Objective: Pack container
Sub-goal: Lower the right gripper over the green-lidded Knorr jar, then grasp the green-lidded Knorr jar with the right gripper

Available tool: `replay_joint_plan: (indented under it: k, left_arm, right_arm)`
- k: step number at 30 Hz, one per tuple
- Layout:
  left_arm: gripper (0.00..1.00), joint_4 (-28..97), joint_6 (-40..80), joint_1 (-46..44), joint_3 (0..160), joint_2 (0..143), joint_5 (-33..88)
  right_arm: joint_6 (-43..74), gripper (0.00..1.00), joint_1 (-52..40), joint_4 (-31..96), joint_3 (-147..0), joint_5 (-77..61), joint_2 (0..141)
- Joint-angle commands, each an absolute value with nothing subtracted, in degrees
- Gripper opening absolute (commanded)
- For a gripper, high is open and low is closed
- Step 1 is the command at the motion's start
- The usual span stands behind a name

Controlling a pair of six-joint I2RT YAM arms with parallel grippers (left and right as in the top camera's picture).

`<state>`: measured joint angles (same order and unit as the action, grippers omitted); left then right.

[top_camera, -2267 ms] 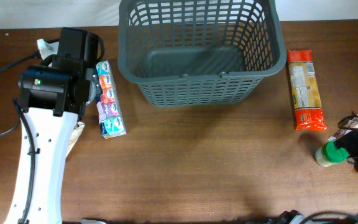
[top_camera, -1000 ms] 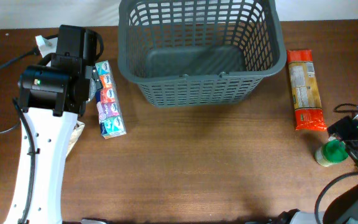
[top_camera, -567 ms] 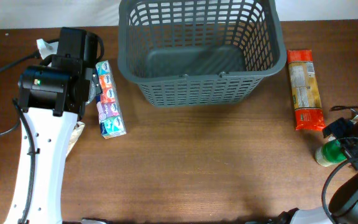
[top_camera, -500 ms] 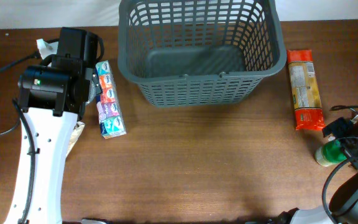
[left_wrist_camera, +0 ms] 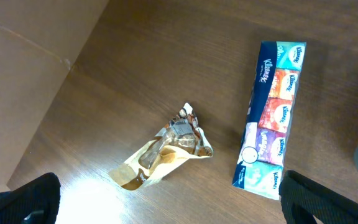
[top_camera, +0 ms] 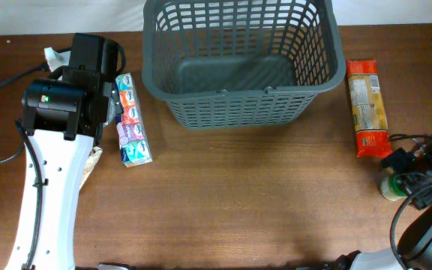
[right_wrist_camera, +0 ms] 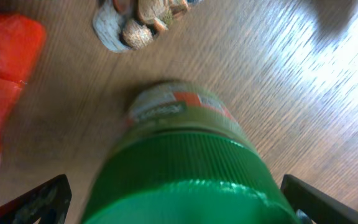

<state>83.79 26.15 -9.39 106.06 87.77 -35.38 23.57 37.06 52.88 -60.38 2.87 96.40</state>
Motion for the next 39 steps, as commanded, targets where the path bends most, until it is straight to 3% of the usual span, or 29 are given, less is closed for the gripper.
replay_joint_plan:
  k: [1,39]
  left_arm:
    - [1.00,84.0,26.0,-9.1,106.0,88.2,-35.4]
    - [0.99,84.9,26.0,-9.1,106.0,88.2,-35.4]
  right_arm:
    - [22.8,0.99,36.8,51.8,-58.9,2.6,97.0]
    - [21.9,0.98,38.4,47.5,-58.8,1.9,97.1]
